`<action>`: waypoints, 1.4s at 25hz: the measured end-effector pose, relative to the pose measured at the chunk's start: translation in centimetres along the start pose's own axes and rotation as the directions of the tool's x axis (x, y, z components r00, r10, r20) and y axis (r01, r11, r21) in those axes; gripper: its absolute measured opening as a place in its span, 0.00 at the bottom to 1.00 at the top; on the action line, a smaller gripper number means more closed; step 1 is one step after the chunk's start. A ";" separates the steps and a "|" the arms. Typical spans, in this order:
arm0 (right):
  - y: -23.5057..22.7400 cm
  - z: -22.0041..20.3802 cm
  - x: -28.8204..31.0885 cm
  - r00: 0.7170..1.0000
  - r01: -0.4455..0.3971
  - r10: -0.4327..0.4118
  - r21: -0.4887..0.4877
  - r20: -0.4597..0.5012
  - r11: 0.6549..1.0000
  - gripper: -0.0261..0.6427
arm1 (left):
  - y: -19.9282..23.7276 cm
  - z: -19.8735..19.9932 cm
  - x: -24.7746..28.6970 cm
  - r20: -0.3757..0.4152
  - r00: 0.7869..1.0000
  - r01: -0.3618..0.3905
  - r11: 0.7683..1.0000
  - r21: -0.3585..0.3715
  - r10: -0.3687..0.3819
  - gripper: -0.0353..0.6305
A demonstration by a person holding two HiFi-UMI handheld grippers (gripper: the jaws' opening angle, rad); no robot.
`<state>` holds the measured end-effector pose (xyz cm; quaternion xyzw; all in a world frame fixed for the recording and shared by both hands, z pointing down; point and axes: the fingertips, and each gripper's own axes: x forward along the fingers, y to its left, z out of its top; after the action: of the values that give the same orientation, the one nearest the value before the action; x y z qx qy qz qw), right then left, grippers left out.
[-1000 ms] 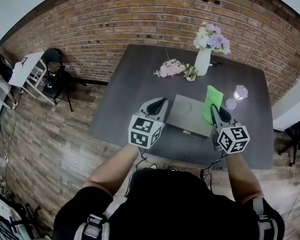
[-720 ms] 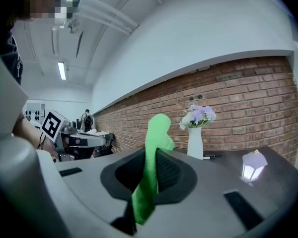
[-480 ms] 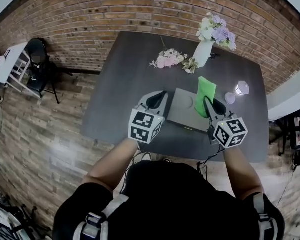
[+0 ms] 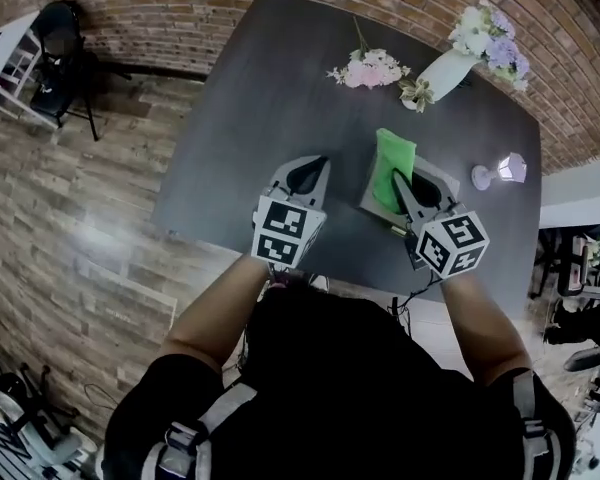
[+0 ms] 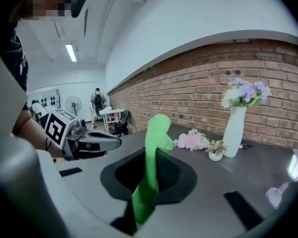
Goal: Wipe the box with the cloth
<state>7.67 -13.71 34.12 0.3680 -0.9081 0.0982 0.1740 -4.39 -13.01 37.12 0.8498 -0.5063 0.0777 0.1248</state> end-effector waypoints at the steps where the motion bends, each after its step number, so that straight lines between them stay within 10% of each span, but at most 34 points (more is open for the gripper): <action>1: 0.9 -0.1 0.6 1.000 -0.013 0.013 -0.005 -0.017 1.000 0.10 | 0.4 -0.4 -0.5 -0.003 1.000 -0.002 1.000 -0.011 0.002 0.06; 35: 3.8 -7.6 10.3 0.949 -0.088 0.067 -0.051 -0.309 0.995 0.10 | 4.9 -7.1 1.8 -0.063 0.992 0.097 0.986 -0.136 -0.106 0.06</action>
<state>-0.09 -15.21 44.96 0.3065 -0.8864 0.1317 0.3209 -7.86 -14.63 45.06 0.8610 -0.4617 0.0673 0.2025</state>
